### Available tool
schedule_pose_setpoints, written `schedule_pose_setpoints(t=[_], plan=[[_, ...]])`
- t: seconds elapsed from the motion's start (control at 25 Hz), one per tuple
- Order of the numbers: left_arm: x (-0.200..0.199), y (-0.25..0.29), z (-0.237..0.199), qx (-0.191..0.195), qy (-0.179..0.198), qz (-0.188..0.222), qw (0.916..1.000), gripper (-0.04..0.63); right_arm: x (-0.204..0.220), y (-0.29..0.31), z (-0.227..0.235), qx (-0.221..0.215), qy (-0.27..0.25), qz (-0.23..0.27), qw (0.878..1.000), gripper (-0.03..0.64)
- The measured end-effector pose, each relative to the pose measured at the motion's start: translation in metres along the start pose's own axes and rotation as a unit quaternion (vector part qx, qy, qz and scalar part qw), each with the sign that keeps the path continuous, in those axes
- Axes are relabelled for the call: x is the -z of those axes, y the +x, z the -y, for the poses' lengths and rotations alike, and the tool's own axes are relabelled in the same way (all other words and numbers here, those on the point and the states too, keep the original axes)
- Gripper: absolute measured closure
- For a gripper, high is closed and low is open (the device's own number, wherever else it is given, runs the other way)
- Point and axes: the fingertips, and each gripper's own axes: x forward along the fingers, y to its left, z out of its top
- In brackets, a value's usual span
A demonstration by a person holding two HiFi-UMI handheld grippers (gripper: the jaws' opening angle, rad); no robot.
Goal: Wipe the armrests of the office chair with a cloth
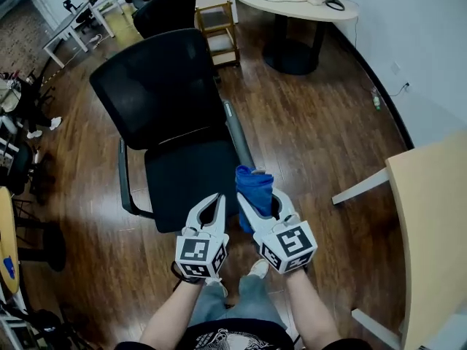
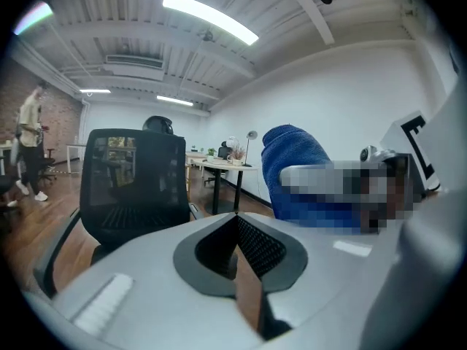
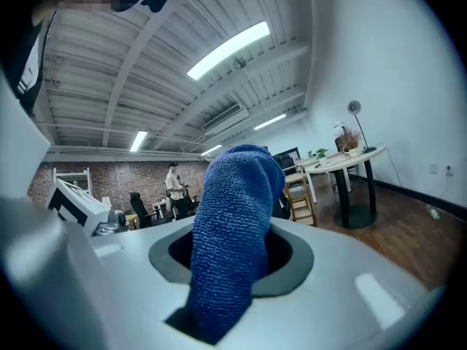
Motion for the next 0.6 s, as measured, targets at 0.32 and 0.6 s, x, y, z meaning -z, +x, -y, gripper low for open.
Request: schedule_pose_setpoints(t=[0.32, 0.6], plan=[[-0.027, -0.081, -0.036, -0.026, -0.017, 0.058, 0.9978, 0.592, -0.013, 0.009, -0.095, -0.013, -0.026, 0.028, 0.999, 0.483], [-0.040, -0.153, -0.074, -0.031, -0.029, 0.099, 0.9941, 0.592, -0.013, 0.019, -0.165, 0.006, -0.048, 0.041, 0.998, 0.482]])
